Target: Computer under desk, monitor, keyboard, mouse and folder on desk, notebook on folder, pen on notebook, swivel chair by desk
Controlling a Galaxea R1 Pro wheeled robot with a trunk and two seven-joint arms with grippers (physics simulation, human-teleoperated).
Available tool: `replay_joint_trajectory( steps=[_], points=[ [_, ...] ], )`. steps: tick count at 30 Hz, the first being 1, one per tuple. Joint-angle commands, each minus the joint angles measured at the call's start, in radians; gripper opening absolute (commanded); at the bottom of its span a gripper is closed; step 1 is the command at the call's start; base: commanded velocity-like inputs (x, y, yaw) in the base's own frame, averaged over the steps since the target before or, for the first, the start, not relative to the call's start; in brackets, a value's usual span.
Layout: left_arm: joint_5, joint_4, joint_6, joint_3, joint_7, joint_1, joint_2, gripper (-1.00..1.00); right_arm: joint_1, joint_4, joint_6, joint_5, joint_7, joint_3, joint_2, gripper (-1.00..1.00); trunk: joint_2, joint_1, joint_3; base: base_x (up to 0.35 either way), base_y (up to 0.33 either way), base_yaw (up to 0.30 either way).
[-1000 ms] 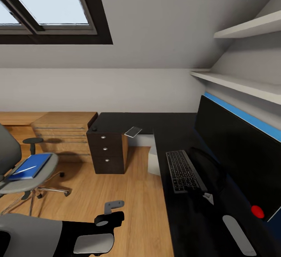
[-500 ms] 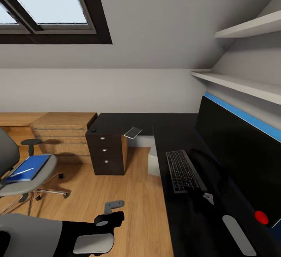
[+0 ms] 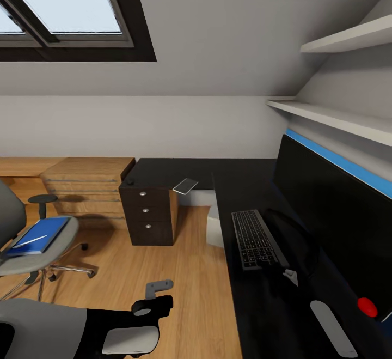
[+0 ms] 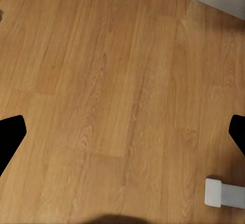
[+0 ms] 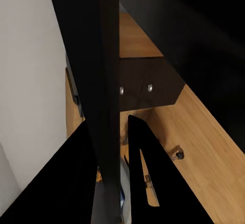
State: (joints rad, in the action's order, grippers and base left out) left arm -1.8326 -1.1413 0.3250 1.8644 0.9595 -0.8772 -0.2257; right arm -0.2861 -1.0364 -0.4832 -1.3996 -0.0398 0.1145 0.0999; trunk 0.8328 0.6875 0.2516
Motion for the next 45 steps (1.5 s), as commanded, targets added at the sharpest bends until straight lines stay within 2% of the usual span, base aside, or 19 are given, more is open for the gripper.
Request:
replay_joint_trajectory(
  steps=[1,33,34,45],
  points=[
    [-0.005,-0.002,0.005,0.002,0.001,-0.002,-0.001,1.00,-0.001,0.000,-0.006,-0.003,-0.005,0.002,0.000,-1.00,0.001,0.000,0.001,0.033,-0.006,0.000],
    [-0.005,-0.005,0.005,0.005,0.001,-0.002,0.000,1.00,-0.001,-0.001,-0.006,-0.002,-0.005,0.002,0.000,-1.00,0.001,0.000,0.001,0.025,-0.035,0.000],
    [-0.005,-0.004,0.005,0.005,0.001,-0.002,0.000,1.00,-0.001,-0.001,-0.006,-0.002,-0.005,0.002,0.000,1.00,0.001,0.000,0.001,0.000,0.000,0.000],
    [-0.005,-0.005,0.005,0.005,0.001,-0.002,0.000,1.00,-0.001,-0.001,-0.005,-0.001,-0.005,0.002,0.000,1.00,0.001,0.000,0.001,0.000,0.000,0.000]
  ],
)
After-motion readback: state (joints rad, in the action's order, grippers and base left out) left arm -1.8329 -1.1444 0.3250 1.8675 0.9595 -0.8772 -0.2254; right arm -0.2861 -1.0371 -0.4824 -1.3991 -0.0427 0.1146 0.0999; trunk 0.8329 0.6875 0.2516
